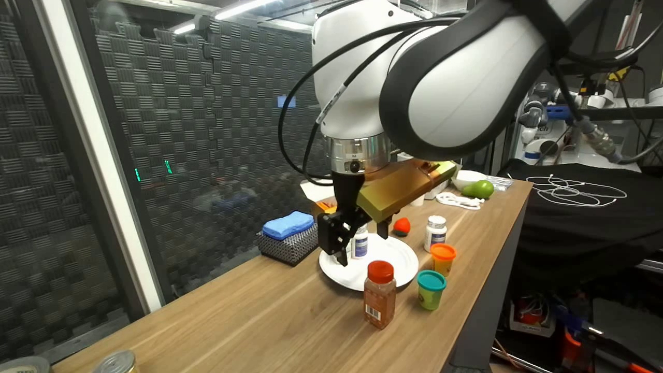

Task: Put the objects surrounding the plate on to the plate.

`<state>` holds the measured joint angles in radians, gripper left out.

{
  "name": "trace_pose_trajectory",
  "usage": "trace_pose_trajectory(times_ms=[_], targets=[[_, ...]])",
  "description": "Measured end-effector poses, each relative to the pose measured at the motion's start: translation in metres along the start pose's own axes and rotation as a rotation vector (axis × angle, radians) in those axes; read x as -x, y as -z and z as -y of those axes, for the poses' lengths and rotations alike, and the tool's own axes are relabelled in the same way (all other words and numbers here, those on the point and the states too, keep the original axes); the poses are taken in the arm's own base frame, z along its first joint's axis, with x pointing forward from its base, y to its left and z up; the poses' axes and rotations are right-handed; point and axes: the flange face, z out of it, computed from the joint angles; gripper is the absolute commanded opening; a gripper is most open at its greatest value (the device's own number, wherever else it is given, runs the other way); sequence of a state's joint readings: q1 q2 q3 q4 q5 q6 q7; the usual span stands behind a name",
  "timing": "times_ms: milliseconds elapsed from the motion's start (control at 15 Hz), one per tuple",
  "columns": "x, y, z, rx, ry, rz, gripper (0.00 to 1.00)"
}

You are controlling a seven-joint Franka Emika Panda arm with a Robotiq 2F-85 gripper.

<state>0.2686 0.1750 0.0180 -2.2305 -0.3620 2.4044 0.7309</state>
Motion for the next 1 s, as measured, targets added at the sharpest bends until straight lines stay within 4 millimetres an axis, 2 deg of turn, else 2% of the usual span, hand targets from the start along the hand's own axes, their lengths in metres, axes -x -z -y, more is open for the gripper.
trace_pose_trajectory(times_ms=[267, 667, 1000], targets=[[0.004, -0.008, -0.002, 0.028, 0.012, 0.038, 1.00], [0.006, -0.004, 0.000, 0.030, 0.117, 0.073, 1.00], [-0.004, -0.011, -0.008, -0.012, 0.205, 0.107, 1.00]])
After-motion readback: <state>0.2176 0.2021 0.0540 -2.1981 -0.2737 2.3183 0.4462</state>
